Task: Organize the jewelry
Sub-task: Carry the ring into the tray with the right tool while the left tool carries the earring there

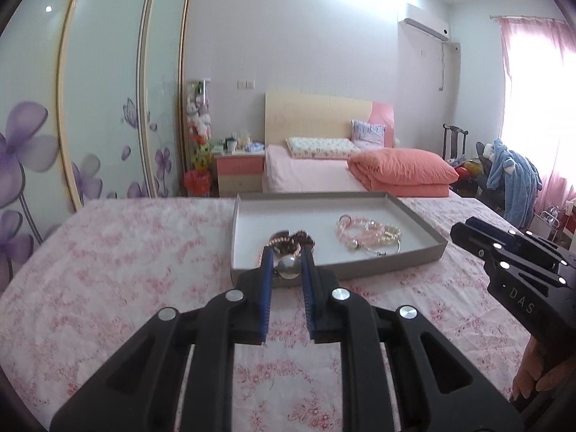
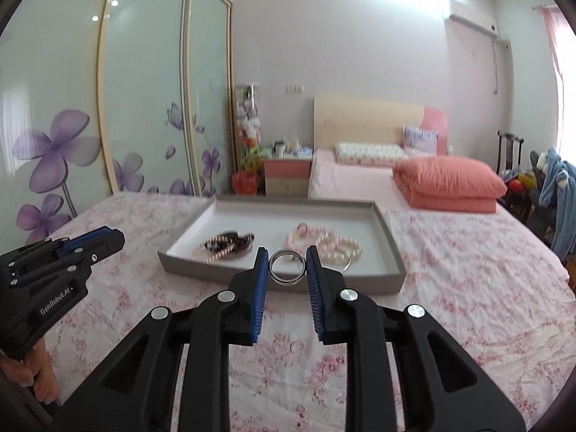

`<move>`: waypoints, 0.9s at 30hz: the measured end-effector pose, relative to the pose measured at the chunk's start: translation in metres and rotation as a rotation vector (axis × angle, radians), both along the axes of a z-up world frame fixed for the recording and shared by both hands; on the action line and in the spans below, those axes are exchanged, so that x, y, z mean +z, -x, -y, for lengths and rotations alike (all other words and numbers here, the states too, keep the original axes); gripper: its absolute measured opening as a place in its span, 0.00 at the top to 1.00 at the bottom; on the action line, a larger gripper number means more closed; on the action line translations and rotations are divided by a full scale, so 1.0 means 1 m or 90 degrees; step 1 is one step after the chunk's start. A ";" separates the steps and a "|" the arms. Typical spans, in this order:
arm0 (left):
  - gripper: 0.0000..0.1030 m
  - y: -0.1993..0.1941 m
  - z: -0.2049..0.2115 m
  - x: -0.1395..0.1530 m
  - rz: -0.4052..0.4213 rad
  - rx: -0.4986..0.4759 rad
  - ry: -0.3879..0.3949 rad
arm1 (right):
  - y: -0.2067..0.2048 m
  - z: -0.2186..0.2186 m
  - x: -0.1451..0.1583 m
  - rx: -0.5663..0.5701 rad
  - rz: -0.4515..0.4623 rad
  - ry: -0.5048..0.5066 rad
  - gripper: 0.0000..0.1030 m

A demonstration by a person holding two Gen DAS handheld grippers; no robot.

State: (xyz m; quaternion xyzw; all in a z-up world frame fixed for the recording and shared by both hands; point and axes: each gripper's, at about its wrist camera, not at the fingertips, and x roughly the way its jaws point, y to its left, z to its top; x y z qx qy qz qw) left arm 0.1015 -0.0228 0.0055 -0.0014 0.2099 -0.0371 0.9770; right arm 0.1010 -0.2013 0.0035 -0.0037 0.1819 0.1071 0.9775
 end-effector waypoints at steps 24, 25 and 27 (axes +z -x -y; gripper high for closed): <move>0.84 -0.017 0.010 0.014 0.031 0.000 -0.023 | -0.015 0.009 0.021 -0.031 0.066 -0.019 0.78; 0.84 -0.021 0.011 0.014 0.031 0.000 -0.025 | -0.018 0.009 0.022 -0.032 0.066 -0.021 0.78; 0.84 -0.028 0.011 0.016 0.033 0.000 -0.027 | -0.025 0.009 0.023 -0.035 0.069 -0.023 0.78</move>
